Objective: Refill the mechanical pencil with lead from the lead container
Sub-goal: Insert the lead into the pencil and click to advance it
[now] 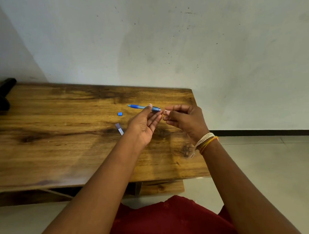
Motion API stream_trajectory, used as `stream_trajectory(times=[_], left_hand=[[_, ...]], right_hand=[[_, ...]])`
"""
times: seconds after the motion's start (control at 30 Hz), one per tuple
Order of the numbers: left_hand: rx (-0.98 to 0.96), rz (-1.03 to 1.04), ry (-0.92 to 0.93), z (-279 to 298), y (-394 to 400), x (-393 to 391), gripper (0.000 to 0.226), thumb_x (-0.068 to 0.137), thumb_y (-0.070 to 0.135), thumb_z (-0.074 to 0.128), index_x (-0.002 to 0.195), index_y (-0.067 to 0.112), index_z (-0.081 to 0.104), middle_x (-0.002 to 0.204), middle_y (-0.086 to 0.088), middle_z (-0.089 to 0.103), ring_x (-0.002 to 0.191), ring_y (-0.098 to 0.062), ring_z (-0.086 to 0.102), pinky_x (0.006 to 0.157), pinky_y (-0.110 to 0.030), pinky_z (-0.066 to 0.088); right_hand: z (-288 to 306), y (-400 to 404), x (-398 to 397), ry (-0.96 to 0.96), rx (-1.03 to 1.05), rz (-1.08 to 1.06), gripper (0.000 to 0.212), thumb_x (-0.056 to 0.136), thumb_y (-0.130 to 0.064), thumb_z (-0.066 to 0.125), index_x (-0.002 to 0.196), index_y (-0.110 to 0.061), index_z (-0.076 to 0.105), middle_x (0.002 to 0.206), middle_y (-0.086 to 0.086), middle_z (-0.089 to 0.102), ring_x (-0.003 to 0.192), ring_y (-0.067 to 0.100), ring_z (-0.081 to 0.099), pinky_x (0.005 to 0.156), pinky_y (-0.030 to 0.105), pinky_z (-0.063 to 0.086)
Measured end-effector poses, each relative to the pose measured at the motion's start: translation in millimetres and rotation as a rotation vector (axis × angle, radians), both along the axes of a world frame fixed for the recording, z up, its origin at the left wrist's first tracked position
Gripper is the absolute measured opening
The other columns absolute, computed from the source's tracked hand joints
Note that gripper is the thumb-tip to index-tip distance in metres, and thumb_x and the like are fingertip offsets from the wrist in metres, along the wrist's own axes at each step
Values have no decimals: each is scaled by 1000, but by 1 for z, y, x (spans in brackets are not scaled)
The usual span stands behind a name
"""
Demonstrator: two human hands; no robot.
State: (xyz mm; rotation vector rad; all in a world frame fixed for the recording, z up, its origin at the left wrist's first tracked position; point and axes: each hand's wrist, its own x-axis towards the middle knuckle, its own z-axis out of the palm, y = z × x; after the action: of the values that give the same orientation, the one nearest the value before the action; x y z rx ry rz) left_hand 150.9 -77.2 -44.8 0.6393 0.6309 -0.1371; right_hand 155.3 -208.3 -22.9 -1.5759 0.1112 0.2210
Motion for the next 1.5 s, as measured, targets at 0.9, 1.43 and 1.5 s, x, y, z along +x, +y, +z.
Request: stream_trajectory(times=[0.9, 1.43, 1.5], left_hand=[[-5, -49, -13, 1, -1, -2, 9, 86, 9, 66, 89, 1, 62, 68, -13, 73, 63, -16, 73, 53, -22, 58], [-47, -30, 13, 1, -1, -4, 8, 86, 4, 64, 90, -2, 62, 66, -15, 73, 62, -15, 72, 51, -20, 57], [-49, -23, 21, 0, -1, -4, 8, 86, 5, 64, 90, -2, 62, 66, -14, 73, 61, -15, 72, 51, -20, 57]], right_hand=[[-7, 5, -1, -103, -114, -74, 12, 83, -5, 69, 94, 0, 72, 81, 13, 72, 71, 18, 70, 73, 33, 60], [-12, 10, 1, -22, -44, -73, 5, 83, -5, 70, 87, -7, 73, 76, 8, 70, 67, 13, 66, 64, 34, 59], [-13, 8, 2, 2, -23, -65, 5, 82, -6, 71, 86, -8, 73, 74, 6, 71, 64, 12, 67, 65, 35, 59]])
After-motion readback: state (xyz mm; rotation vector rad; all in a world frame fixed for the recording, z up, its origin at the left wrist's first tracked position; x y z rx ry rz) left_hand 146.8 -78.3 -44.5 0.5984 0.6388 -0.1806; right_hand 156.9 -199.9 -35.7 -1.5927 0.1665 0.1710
